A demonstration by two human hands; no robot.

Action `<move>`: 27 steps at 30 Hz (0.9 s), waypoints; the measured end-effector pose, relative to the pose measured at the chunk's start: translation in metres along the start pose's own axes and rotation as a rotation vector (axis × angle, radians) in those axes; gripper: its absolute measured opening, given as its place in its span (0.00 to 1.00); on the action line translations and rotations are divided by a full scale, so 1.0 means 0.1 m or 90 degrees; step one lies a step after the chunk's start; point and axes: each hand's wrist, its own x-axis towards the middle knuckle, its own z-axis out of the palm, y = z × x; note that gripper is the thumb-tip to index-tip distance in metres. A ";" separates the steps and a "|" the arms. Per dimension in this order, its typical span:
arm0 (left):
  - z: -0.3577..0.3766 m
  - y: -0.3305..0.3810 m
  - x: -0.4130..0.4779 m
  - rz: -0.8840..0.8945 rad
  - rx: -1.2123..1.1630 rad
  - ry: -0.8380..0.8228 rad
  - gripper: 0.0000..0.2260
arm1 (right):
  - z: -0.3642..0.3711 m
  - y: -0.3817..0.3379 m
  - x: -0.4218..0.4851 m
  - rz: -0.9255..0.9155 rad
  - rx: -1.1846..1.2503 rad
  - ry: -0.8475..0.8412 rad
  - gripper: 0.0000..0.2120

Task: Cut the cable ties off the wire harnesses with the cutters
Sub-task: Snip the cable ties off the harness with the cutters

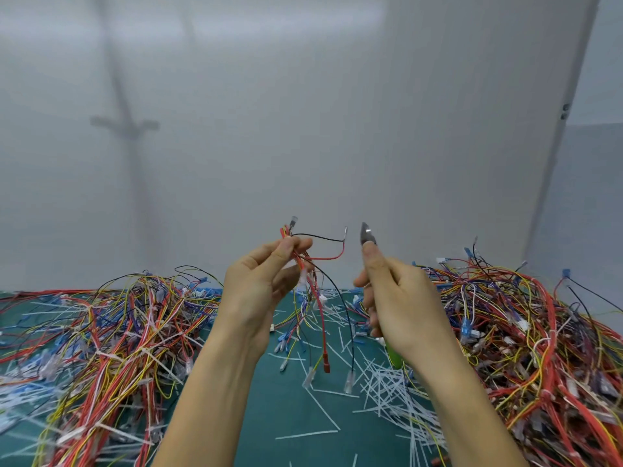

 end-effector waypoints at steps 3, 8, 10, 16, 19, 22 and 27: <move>-0.06 0.06 0.01 -0.012 -0.006 -0.011 0.07 | -0.02 0.03 0.01 0.013 0.045 0.008 0.35; -0.11 0.04 -0.01 -0.005 0.092 -0.140 0.10 | 0.02 0.04 0.01 0.010 0.083 0.029 0.25; -0.13 0.02 -0.02 -0.002 0.193 -0.229 0.09 | 0.03 0.06 0.02 0.022 0.108 0.041 0.21; -0.07 -0.07 -0.04 0.005 0.451 -0.428 0.03 | 0.03 0.17 0.04 0.076 0.124 0.044 0.25; -0.07 -0.10 -0.04 -0.035 0.528 -0.512 0.03 | 0.05 0.25 0.08 0.107 0.108 0.028 0.10; -0.10 -0.14 -0.05 -0.072 0.565 -0.544 0.01 | 0.09 0.29 0.08 0.102 0.093 -0.016 0.07; -0.25 -0.13 0.00 -0.173 0.505 -0.372 0.38 | 0.13 0.23 0.05 0.049 0.071 -0.091 0.07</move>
